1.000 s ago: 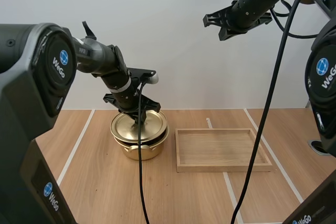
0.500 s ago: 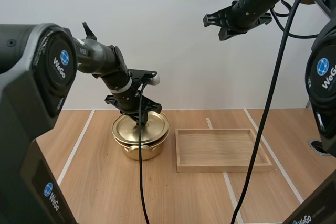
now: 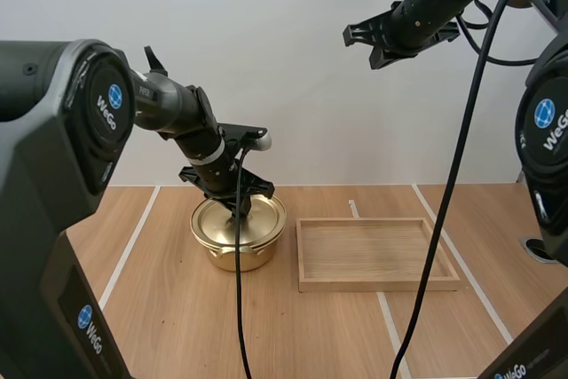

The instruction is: Open the pot, put the grape inside, and close it

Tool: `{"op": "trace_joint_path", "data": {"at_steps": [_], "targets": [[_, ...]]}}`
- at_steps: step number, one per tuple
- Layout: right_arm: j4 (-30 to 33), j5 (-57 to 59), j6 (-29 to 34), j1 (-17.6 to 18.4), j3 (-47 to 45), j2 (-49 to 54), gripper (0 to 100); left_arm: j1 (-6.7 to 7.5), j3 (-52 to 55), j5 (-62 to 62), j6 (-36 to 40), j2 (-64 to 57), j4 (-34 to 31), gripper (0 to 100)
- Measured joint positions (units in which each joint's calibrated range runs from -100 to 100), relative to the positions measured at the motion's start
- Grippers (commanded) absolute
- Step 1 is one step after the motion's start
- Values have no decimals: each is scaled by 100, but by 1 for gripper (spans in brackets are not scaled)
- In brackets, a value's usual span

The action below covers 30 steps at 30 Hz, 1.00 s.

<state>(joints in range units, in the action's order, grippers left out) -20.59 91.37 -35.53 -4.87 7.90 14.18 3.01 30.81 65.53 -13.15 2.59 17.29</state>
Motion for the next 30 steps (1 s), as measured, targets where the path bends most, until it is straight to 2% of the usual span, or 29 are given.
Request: {"op": "trace_joint_path", "data": {"at_steps": [4, 6, 8, 9, 11, 12, 23, 30], "targets": [[0, 0, 0, 0, 0, 0, 0, 0, 0, 0, 0, 0, 0, 0], [0, 0, 0, 0, 0, 0, 0, 0, 0, 0, -11, 0, 0, 8], [0, 0, -9, 0, 0, 0, 0, 0, 0, 0, -37, 0, 0, 30], [0, 0, -9, 0, 0, 0, 0, 0, 0, 0, -46, 0, 0, 47], [0, 0, -27, 0, 0, 0, 0, 0, 19, -18, -70, 18, -23, 93], [0, 0, -38, 0, 0, 0, 0, 0, 22, -36, -84, 30, -23, 100], [-36, 0, -58, 0, 0, 0, 0, 0, 22, -194, -103, 55, -252, 100], [-36, 0, -69, 0, 0, 0, 0, 0, -339, 539, -103, -107, -402, 100]]}}
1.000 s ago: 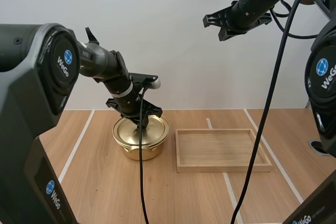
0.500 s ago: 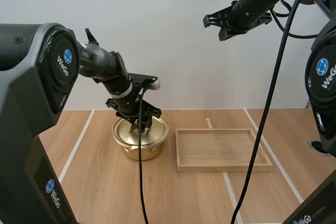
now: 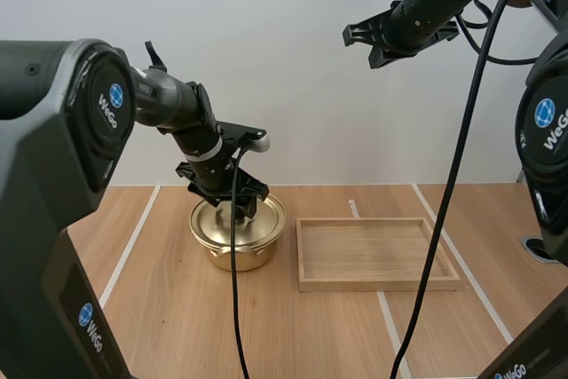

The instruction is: Open the pot, put the grape inside, and close it

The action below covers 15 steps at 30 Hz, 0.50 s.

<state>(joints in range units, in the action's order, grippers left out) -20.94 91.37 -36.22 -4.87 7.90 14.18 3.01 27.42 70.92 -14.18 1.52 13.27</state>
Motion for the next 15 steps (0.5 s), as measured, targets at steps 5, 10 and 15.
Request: {"op": "trace_joint_path", "data": {"at_steps": [5, 10, 15], "targets": [[0, 0, 0, 0, 0, 0, 0, 0, -775, 516, 25, -592, -14, 100], [0, 36, 0, 0, 0, 0, 0, 0, -1505, 789, 59, -1288, -14, 100], [-70, 66, 0, 0, 0, 0, 0, 0, -2054, 869, 93, -1860, -14, 70]]}}
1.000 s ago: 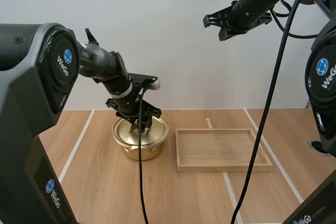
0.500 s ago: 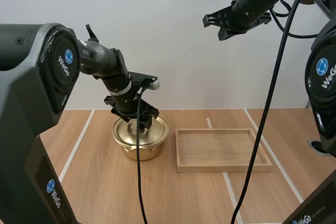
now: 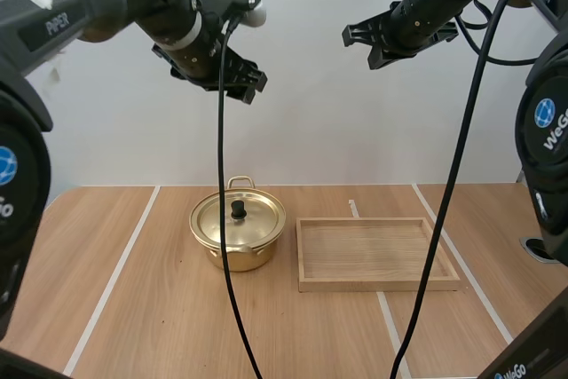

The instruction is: Open the pot, put the grape inside, and close it

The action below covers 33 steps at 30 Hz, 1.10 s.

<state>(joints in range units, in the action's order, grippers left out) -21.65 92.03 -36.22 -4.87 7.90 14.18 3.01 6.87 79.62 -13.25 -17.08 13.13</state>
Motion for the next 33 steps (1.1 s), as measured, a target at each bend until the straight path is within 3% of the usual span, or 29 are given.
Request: {"op": "trace_joint_path", "data": {"at_steps": [2, 4, 5, 14, 21, 24, 28, 33], "targets": [[-23, 0, 0, 0, 0, 0, 0, 0, -124, 15, 5, -195, 0, 43], [-50, 0, 0, 0, 0, 0, 0, 0, -227, 36, 18, -336, -9, 10], [-61, 0, 0, 0, 0, 0, 0, 0, -287, 36, 33, -388, -9, 0], [-301, 0, 0, 0, 0, 0, 0, 0, -497, -418, 395, -851, -422, 0], [-622, 492, 387, 0, 0, 6, 0, 0, -513, -372, 527, -1257, -351, 0], [-693, 528, 437, 0, 0, 84, 0, 0, -453, -432, 997, -1375, -304, 0], [-740, -288, 513, 0, -393, 602, 0, 0, 18, -1342, 2134, -1671, -965, 0], [-528, -1964, 573, 0, -1586, 1655, 0, -7, 1033, -2168, 2855, -2236, -1654, 0]]}}
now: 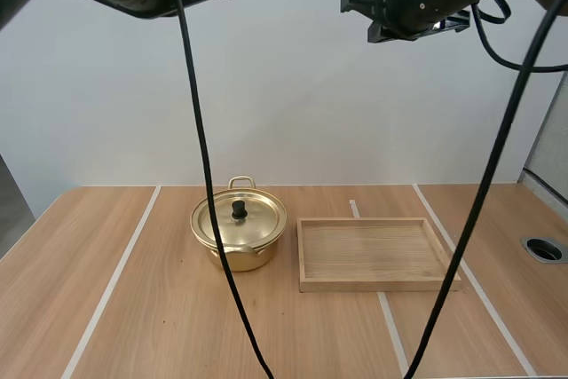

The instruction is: Open the pot, put the grape inside, and close it

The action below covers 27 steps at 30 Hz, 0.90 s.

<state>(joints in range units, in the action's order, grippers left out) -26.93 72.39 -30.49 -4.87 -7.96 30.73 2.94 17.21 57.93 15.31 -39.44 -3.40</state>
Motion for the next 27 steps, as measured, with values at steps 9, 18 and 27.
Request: {"op": "trace_joint_path", "data": {"at_steps": [9, 18, 27], "targets": [[426, -1281, -64, 0, -2322, 1383, 0, 0, 1796, -794, 280, -1261, -135, 0], [339, -1584, -350, 0, -3897, 2840, 0, 0, 3425, -974, 363, -2739, -154, 0], [240, -1647, -555, 0, -4879, 4356, 0, 0, 4689, -881, 372, -4082, -241, 0]]}}
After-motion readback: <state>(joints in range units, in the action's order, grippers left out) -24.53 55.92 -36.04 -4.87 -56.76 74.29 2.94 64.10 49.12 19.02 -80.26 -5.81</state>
